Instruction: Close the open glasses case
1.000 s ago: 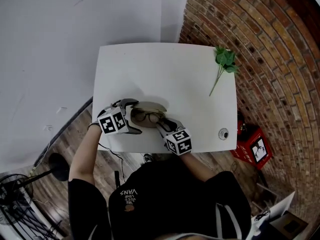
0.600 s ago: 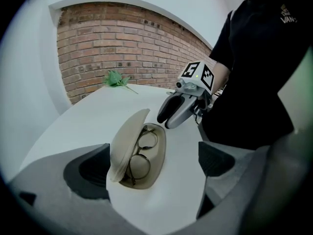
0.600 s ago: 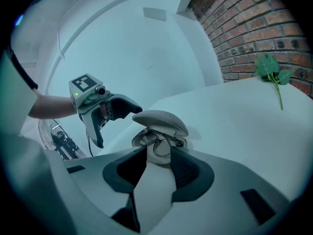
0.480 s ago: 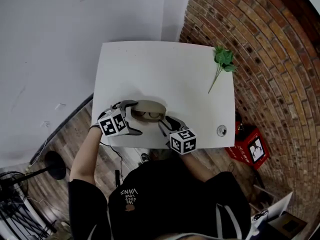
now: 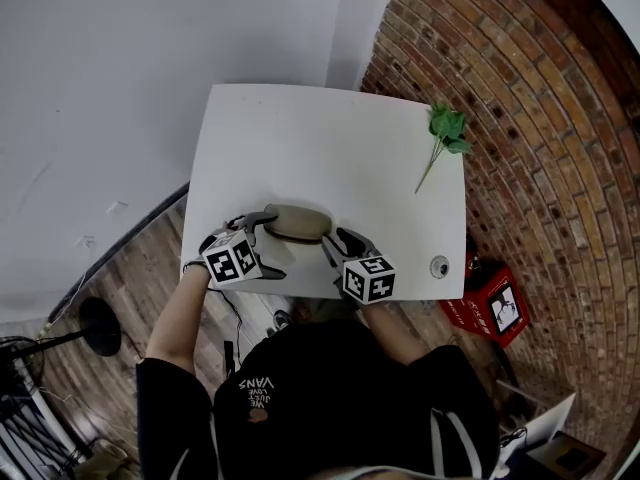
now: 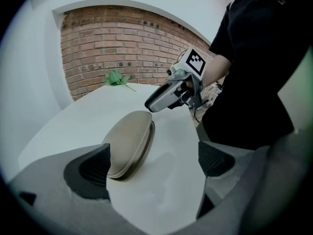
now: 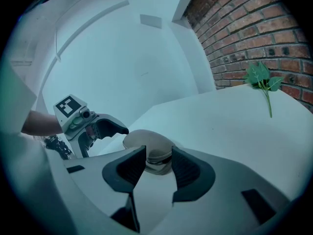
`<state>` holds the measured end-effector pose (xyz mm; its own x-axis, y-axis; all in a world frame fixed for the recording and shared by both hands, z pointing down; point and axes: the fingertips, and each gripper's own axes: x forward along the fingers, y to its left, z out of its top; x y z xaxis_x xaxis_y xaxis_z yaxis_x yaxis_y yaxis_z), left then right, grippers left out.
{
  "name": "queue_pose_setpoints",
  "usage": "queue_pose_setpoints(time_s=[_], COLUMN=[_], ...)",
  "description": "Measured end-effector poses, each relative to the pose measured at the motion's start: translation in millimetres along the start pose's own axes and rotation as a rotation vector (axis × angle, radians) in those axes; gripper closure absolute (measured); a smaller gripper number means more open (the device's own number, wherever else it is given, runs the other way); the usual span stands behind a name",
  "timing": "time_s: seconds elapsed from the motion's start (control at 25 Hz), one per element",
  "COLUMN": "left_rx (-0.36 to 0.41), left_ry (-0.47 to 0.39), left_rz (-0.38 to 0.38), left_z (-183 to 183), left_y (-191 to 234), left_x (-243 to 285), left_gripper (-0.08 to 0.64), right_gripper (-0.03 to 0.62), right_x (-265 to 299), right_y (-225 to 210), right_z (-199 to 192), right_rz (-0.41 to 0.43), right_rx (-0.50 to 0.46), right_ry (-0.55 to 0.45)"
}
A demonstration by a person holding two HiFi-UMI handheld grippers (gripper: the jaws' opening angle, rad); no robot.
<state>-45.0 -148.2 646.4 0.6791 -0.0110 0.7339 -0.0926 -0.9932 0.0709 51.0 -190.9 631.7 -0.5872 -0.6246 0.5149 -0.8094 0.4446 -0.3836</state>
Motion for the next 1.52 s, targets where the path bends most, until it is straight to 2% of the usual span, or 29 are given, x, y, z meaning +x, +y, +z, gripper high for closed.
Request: queue_pose_setpoints(time_s=[0.32, 0.72, 0.96, 1.16, 1.4, 1.52], left_rx=[-0.053, -0.081, -0.108, -0.123, -0.111, -0.069], left_ry=[-0.015, -0.042, -0.053, -0.094, -0.073, -0.035], left_rz=[0.009, 0.071, 0.076, 0.115, 0.154, 0.183], left_z=[-10.4, -9.0, -8.9, -7.5, -8.6, -10.9], left_y=[-12.2, -8.3, -5.4, -2.7, -2.4, -2.5], left_x=[9.8, 14.1, 15.7, 16.8, 19.6, 20.3], left_gripper=[0.002, 0.002, 0.003, 0.011, 0.012, 0.014], right_gripper=[0.437, 0.410, 0.408, 0.408, 0.436, 0.437], right_x=[13.8, 17.8, 19.7, 18.7, 13.3, 7.5], right_y=[-0.3, -3.0, -2.8, -3.7, -3.6, -0.9], right_z=[-20.7, -22.3, -22.4, -22.6, -22.3, -20.1], right_rz=[-0.010, -0.024, -0.037, -0.038, -0.060, -0.062], right_rx=[-0.034, -0.066, -0.090, -0.065, -0.054, -0.047], right_ry=[0.083, 0.104, 0.115, 0.099, 0.089, 0.073])
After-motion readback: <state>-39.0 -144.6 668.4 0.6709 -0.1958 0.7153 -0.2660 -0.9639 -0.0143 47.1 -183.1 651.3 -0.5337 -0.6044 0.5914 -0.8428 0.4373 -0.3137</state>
